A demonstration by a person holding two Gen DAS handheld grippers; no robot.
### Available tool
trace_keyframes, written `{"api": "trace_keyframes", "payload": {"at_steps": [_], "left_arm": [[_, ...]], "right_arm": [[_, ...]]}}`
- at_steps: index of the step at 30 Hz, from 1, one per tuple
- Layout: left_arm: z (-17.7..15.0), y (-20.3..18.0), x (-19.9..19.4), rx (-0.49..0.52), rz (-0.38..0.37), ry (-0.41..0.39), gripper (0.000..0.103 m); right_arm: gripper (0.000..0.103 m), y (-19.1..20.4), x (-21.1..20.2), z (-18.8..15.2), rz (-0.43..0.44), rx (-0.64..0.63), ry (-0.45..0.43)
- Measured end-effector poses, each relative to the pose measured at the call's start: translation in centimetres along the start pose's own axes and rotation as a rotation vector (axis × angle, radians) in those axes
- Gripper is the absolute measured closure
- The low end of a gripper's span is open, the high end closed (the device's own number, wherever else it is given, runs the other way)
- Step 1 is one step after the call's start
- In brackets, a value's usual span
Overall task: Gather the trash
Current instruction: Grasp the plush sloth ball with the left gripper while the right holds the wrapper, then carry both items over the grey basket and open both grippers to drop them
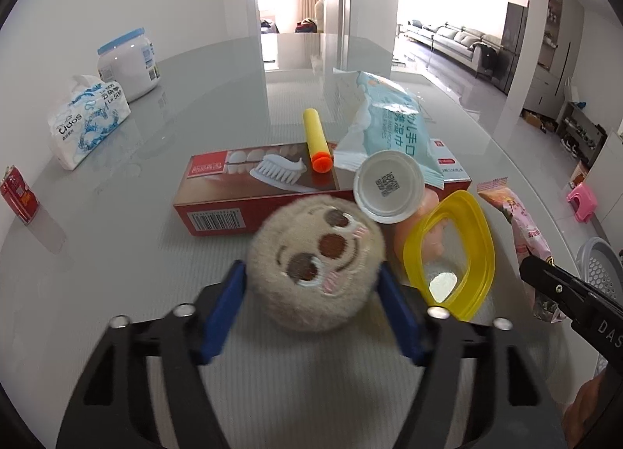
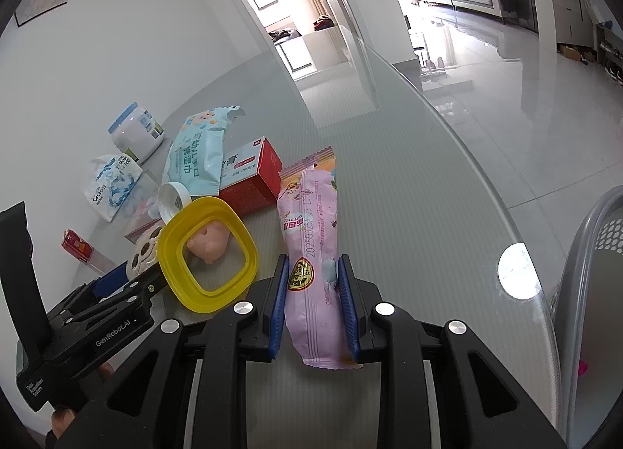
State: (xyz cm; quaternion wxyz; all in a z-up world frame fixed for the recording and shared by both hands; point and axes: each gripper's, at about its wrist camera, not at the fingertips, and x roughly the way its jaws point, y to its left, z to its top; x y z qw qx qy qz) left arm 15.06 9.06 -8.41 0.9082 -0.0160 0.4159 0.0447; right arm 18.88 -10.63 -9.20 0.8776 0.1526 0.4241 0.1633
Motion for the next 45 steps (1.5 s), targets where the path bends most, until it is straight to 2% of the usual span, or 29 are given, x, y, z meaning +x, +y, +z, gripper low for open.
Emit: {"api": "trace_keyframes", "payload": {"at_steps": [9,17,24,35,45], "left_arm": [[-1.0,1.9,-1.6,-0.064,-0.021,-0.031,0.048],[-2.9,1.9,-5.5,-0.027,0.013,-0.096,0.049],[-4.2,1.0,-9.3,-0.009,-0.025,-0.149,0.049],[-6.5,-4.9,-13.2,0.067,-0.134,-0.182,0.049],[-8.5,-15.0,-14.5,0.215,-0.292,-0.151,0.049]], "right_arm": [[0.079,0.6,-0.9,-0.6,-0.01,-0.032,-0.028],[0.079,0.2,-2.7,-2.6,-0.008,0.012,-0.031],[0.079,-0.2,-5.9,-4.5,-0.028,0.032,-0.056],[0.079,-2.4,-12.6,-7.8,-0.091,0.054,-0.135],[0.079,-9.2,-19.5,-11.2,-0.19,0.162,-0.212]]}}
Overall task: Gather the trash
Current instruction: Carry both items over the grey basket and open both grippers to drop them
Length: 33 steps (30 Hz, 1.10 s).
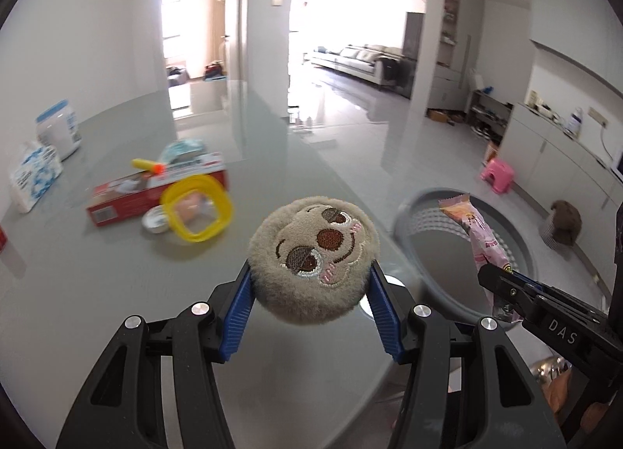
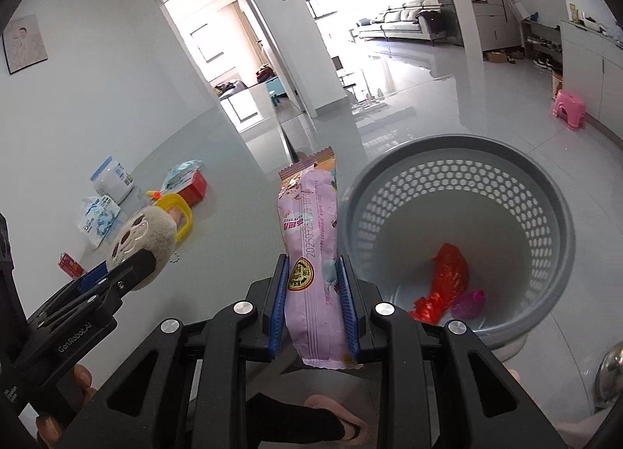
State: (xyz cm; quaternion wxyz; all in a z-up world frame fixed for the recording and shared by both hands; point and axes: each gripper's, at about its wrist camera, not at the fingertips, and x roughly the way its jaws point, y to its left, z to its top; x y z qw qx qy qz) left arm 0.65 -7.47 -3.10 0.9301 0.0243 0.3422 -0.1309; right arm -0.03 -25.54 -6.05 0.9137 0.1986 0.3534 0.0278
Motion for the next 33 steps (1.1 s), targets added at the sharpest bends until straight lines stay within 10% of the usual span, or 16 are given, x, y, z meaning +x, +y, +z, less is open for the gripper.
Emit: {"api": "trace_keyframes", "payload": {"at_steps": [15,33], "left_arm": [[1.2,-11.0,6.7,0.164,-0.135,0.078,0.049],[1.3,-13.5,12.0,0.207,-0.138,0.142,0.045]], "right_arm": [[0.076,-10.5,-1.2,0.0,-0.124,0.149,-0.034],[0.075,-14.0,2.1,1.0,-0.111,0.203,-0.006]]}}
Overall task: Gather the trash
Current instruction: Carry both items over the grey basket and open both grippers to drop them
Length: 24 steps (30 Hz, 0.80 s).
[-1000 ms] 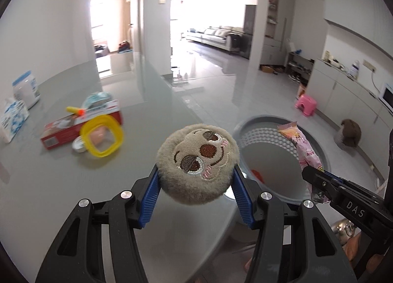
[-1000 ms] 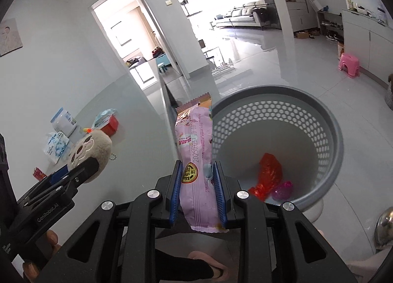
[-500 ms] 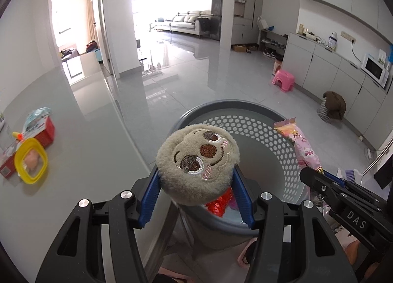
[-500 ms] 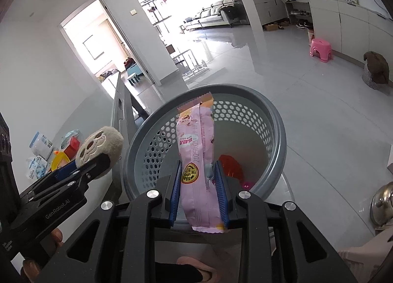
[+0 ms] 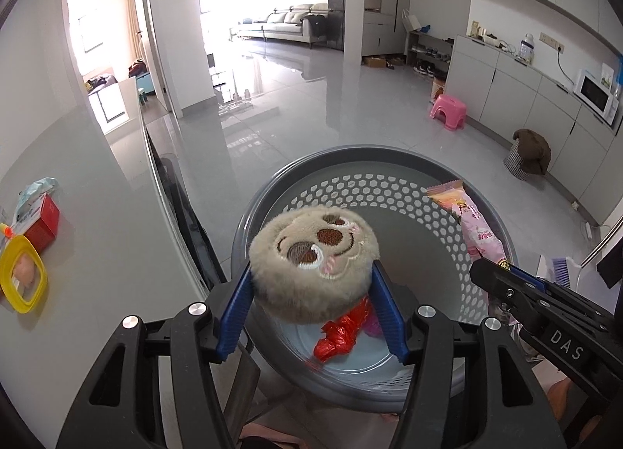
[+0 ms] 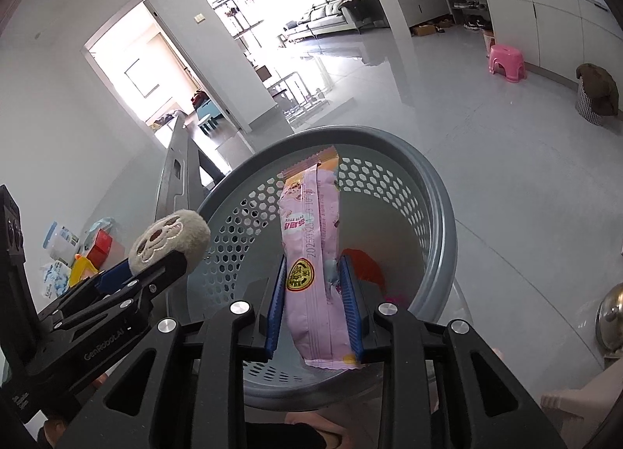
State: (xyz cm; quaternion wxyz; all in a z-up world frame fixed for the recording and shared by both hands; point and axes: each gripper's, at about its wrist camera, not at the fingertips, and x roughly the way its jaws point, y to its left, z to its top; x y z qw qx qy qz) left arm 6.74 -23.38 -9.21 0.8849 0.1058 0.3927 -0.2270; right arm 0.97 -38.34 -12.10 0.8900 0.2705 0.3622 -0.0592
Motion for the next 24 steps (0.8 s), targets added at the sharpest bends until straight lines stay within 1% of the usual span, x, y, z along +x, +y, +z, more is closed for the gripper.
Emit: {"api": "trace_keyframes", "payload": {"at_steps": [2,3,4,5,14,24], "left_arm": [[-0.1,0.1,0.0,-0.006,0.001,0.0,0.043],[-0.1,0.2,0.0,-0.011,0.005,0.0,0.041],[0.1,0.2,0.2,-0.014,0.008,0.0,0.037],[0.2,0.1,0.3,-0.018,0.01,0.0,0.034],[0.0,0.5,-0.1,-0.032,0.027,-0.006,0.028],[-0.3,1.1,-1.8,-0.047,0.052,-0.024,0.022]], "right_arm": [[0.069,-0.2,0.0,0.1,-0.001,0.001,-0.006],[0.059,-0.2,-0.1,0.1,-0.004,0.004,-0.012],[0.048,-0.3,-0.2,0.1,-0.004,0.007,-0.018],[0.047,-0.3,-0.3,0.1,-0.001,0.009,-0.024],[0.047,-0.4,-0.8,-0.3,0.004,0.014,-0.023],[0.047,0.2,-1.8,-0.9,0.004,0.005,-0.017]]}}
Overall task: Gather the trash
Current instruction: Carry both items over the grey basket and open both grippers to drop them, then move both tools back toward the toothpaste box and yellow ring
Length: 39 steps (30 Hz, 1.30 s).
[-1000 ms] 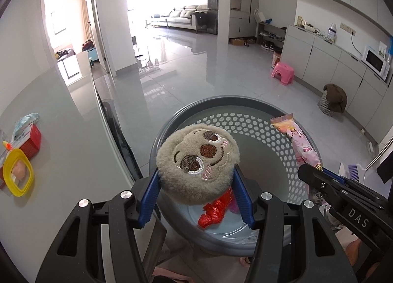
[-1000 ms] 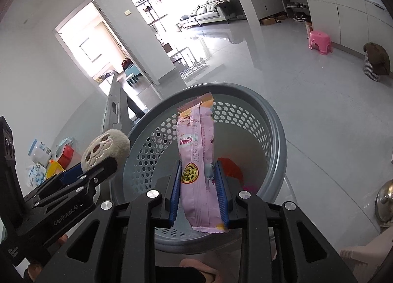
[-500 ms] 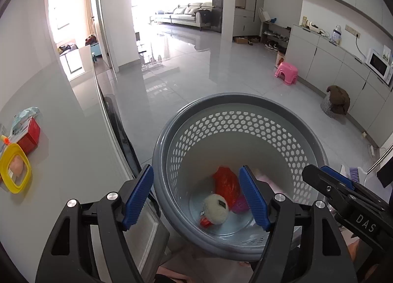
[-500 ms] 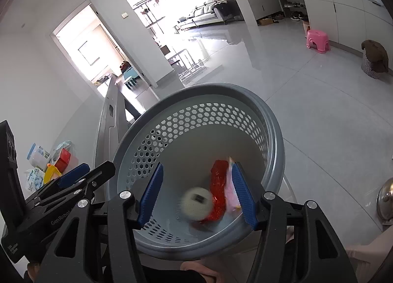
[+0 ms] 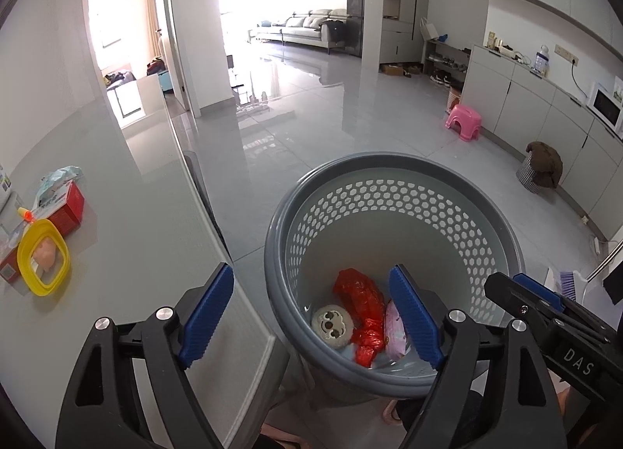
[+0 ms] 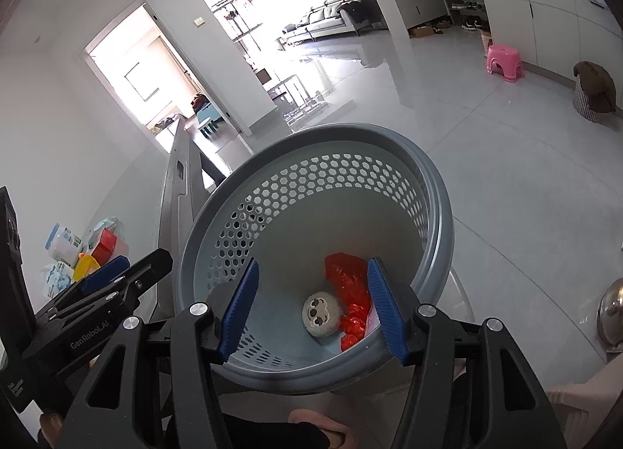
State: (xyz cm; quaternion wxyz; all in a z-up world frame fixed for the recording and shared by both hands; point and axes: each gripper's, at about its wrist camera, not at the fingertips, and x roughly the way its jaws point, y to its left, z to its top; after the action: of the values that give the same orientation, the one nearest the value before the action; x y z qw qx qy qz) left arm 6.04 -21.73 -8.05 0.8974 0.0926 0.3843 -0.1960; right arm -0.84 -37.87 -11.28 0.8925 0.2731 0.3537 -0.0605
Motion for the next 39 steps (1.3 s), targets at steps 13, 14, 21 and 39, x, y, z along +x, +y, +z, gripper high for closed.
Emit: {"api": "trace_keyframes", "payload": {"at_steps": [13,14,21,39], "left_arm": [[-0.1,2.6,-4.7,-0.067,-0.005,-0.077,0.009],[-0.1,2.9,-5.1,-0.075,-0.008,-0.082,0.008],[-1.0,5.9,-7.5,-0.118,0.011,-0.118,0.008],[-3.2,18.3,-12.7,-0.206,0.107,-0.202,0.008]], "right_arm": [[0.047,3.0,-3.0,-0.7,-0.003,-0.061,-0.024],[0.046,3.4,-3.2,-0.8,-0.002,-0.067,-0.025],[0.043,6.2,-4.1,-1.3,0.013,-0.108,-0.029],[0.04,15.2,-4.4,-3.5,0.036,-0.24,-0.003]]}}
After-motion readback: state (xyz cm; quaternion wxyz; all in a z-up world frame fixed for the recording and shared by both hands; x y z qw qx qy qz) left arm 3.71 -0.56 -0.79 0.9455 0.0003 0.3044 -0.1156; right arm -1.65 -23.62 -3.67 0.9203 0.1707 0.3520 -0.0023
